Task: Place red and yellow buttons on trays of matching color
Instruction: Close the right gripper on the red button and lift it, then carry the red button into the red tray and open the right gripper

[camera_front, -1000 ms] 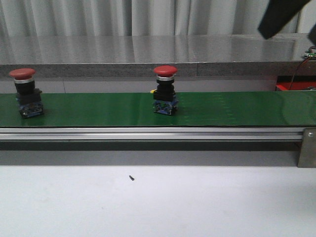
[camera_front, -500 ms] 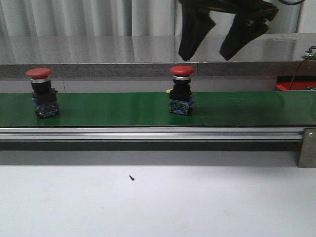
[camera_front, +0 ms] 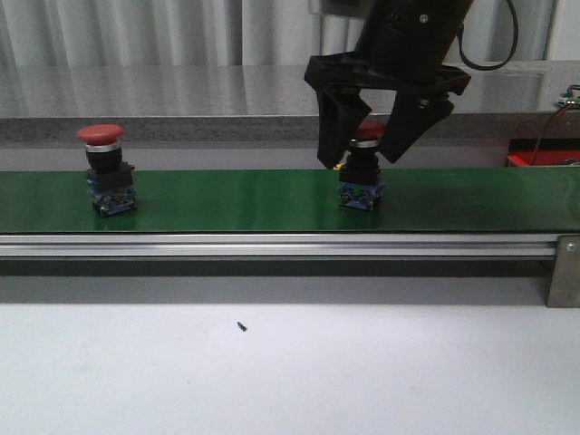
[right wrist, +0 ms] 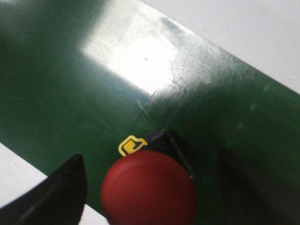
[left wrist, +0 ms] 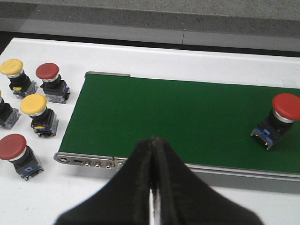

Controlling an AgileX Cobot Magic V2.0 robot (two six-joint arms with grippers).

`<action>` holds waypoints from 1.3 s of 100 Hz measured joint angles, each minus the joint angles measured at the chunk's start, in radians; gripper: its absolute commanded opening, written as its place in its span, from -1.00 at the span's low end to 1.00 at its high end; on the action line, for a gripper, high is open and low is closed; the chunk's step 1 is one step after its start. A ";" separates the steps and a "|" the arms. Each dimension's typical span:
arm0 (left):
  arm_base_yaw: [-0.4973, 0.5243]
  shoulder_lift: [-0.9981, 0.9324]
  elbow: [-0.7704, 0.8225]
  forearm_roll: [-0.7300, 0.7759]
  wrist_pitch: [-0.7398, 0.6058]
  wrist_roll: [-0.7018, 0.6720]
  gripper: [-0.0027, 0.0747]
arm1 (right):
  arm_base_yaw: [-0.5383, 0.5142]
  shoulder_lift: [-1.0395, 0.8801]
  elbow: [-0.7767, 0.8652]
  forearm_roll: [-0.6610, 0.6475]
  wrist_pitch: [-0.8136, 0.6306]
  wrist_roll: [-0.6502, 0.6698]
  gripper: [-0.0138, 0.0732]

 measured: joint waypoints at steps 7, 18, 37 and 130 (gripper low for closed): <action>0.000 0.000 0.000 0.000 0.000 0.000 -0.98 | 0.000 0.000 -0.002 0.000 0.017 0.006 -0.09; 0.000 0.000 0.000 0.000 0.000 0.000 -0.98 | 0.000 0.000 -0.011 -0.006 0.060 0.013 -0.16; 0.000 0.000 0.000 0.000 0.000 0.000 -0.98 | -0.036 -0.007 -0.075 -0.003 0.158 0.019 -0.16; 0.000 0.000 0.000 0.000 0.000 0.000 -0.98 | -0.707 0.156 -0.268 -0.046 0.201 0.020 -0.16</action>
